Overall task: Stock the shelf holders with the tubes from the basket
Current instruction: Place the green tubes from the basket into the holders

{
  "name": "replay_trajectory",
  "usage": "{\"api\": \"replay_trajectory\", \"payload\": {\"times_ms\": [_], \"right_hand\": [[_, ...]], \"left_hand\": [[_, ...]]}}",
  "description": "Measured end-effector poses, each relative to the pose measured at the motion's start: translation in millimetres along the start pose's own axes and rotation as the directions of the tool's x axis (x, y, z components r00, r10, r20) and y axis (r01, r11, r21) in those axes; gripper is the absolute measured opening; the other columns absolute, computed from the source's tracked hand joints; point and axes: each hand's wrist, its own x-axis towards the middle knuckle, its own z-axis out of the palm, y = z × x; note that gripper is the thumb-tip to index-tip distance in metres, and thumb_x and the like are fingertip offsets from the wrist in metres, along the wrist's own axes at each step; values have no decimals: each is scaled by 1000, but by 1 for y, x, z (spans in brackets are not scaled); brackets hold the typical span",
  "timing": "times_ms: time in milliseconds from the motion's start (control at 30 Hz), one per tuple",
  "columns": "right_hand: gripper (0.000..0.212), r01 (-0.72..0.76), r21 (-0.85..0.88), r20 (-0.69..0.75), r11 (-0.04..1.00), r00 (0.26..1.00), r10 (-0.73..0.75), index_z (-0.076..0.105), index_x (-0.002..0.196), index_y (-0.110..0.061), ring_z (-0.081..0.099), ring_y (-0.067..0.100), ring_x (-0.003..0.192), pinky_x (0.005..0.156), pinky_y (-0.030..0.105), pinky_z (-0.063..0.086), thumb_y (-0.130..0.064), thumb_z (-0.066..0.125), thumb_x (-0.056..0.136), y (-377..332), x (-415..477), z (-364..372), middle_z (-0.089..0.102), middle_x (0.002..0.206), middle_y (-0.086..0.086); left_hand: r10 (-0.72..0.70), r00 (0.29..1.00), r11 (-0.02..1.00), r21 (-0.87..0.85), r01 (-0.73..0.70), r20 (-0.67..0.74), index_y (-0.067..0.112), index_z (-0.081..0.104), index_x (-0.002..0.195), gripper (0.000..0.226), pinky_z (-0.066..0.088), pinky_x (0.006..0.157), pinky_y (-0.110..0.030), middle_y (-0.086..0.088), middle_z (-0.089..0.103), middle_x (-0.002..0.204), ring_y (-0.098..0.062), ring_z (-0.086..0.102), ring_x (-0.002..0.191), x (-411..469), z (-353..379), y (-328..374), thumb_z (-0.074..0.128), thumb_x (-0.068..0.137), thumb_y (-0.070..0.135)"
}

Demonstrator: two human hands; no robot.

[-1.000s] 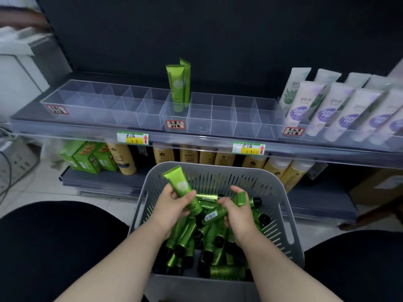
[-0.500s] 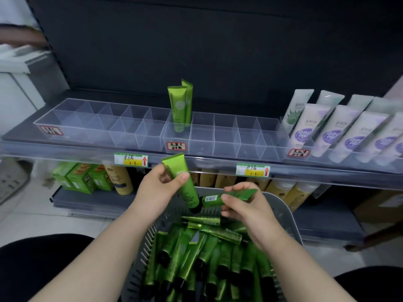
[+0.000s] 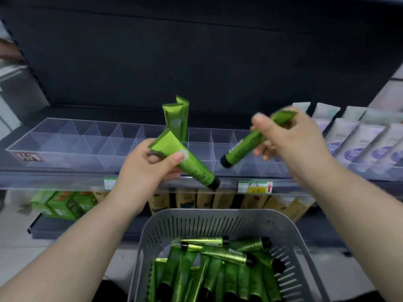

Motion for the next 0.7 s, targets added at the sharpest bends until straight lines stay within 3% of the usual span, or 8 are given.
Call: {"api": "replay_trajectory", "payload": {"times_ms": [133,300,400,500,700], "right_hand": [[45,25,4,-19,1000,1000,-25,51,100,-8,64,19,51,46,25,49,-39,73,77,-9,58,26,66,74,11],[39,-162,-7,-58,987,985,161,53,89,-16,65,18,57,54,26,55,-43,76,73,5,109,63,64,73,6],[50,-300,-20,-75,954,952,298,54,102,-13,68,19,62,65,31,60,-45,78,71,22,125,81,65,83,7],[71,-394,-10,-53,919,918,393,48,124,-10,69,18,60,59,28,59,-43,79,70,38,137,92,60,108,9],[84,-372,-173,40,912,922,384,34,141,-8,70,18,66,56,25,58,-37,76,75,50,146,100,60,115,10]], "left_hand": [[3,998,999,-52,-6,-55,11,57,100,37,58,78,-36,-12,71,94,-25,70,88,8,-9,3,70,67,24],[23,996,993,-116,-33,-83,12,56,101,37,56,83,-37,-14,69,102,-25,69,93,15,-16,7,68,69,26],[18,997,988,-153,-30,-79,13,57,100,35,57,80,-34,-13,71,98,-25,70,92,18,-17,9,68,68,25],[-4,999,984,-179,-3,-44,14,58,98,31,57,79,-33,-11,72,95,-24,70,91,20,-17,9,66,70,23],[-1,999,992,-124,-5,-43,16,60,99,34,56,80,-32,-7,73,91,-19,70,88,21,-14,9,66,68,27]]}}
